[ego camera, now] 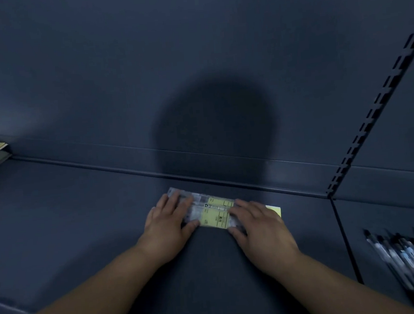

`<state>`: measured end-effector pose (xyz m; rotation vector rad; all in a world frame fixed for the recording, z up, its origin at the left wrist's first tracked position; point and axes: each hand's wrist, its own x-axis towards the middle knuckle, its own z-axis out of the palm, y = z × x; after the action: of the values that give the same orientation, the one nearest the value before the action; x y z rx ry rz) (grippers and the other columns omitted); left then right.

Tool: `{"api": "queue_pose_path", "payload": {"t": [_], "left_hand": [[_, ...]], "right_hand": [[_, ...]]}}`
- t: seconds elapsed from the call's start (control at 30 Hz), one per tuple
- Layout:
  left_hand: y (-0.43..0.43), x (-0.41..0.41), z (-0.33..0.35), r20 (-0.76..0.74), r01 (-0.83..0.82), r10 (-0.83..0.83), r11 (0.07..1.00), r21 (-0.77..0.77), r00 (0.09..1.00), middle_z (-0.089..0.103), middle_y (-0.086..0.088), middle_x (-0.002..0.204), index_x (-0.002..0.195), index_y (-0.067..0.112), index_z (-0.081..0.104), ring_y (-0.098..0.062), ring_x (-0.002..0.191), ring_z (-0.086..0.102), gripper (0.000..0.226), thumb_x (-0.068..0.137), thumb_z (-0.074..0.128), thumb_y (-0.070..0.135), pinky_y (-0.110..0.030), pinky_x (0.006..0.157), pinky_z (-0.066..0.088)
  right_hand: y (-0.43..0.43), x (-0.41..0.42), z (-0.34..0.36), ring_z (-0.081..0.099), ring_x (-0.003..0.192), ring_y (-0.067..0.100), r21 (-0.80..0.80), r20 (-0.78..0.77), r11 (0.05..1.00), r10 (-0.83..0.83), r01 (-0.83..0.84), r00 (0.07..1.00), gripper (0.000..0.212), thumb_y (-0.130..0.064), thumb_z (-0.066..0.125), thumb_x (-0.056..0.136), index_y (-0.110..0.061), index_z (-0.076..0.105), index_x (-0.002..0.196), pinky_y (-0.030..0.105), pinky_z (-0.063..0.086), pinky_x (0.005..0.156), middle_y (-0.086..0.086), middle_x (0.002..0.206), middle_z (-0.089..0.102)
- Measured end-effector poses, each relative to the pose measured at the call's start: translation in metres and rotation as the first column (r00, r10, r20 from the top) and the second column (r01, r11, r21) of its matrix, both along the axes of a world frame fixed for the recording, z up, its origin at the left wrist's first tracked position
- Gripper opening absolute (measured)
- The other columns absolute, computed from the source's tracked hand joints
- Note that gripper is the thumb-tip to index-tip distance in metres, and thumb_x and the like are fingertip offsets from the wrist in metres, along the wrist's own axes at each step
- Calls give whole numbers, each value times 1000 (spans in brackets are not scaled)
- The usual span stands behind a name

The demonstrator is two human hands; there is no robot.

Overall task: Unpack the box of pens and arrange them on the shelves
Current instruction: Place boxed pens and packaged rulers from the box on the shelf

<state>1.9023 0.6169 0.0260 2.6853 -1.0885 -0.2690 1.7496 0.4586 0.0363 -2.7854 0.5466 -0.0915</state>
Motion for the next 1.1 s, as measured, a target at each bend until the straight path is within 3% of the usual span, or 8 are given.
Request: {"api": "queue_pose_path", "payload": {"t": [0.2,0.37,0.43,0.53,0.73,0.93,1.1], "left_hand": [[-13,7,-3,47,41,-44,996,74,998,-9,8,160,150,40,-3,-18,146,-12,55,100,18,49,-38,119,0],[5,-10,-1,73,-41,48,995,-93,996,-8,10,160,150,40,9,-16,146,-14,51,101,25,44,-33,118,-2],[16,-19,-1,28,-65,70,987,-146,997,0,7,160,149,36,19,-16,147,-6,51,100,30,44,-29,118,1],[42,-36,0,3,-110,111,985,-134,994,11,4,160,149,30,26,-16,146,10,55,98,36,48,-26,119,7],[117,-73,17,58,-266,278,949,-168,959,29,5,154,143,30,38,-10,140,30,54,93,49,47,-20,114,22],[249,-99,34,61,-557,587,792,-251,807,41,3,145,138,25,46,-14,132,41,54,88,57,42,-16,108,24],[385,-145,2,-74,-804,804,576,-144,589,41,5,144,140,24,42,-15,125,47,55,89,60,34,-19,101,31]], "right_hand": [[-9,7,1,4,149,11,9,-50,999,-39,40,998,48,-38,24,105,-35,17,152,37,0,120,-16,161,8],[3,-1,3,1,149,13,-13,-34,999,-30,29,999,51,-30,27,104,-28,15,154,37,-3,120,-9,163,3],[10,-3,6,10,149,16,-44,26,999,-10,11,1000,54,-35,37,101,-26,22,152,39,2,121,-4,162,13],[32,1,13,32,141,19,-54,88,993,113,-109,990,54,-40,53,93,-25,41,144,41,16,119,-2,153,34],[100,20,12,32,139,14,-17,53,918,396,-395,917,61,-46,50,93,-30,30,148,36,20,118,-8,154,30],[191,39,25,35,136,9,45,118,795,597,-605,794,57,-41,51,94,-29,31,147,30,33,109,-12,150,32],[293,50,24,41,130,11,36,133,699,705,-714,697,57,-40,54,92,-29,35,145,26,38,103,-12,146,35]]}}
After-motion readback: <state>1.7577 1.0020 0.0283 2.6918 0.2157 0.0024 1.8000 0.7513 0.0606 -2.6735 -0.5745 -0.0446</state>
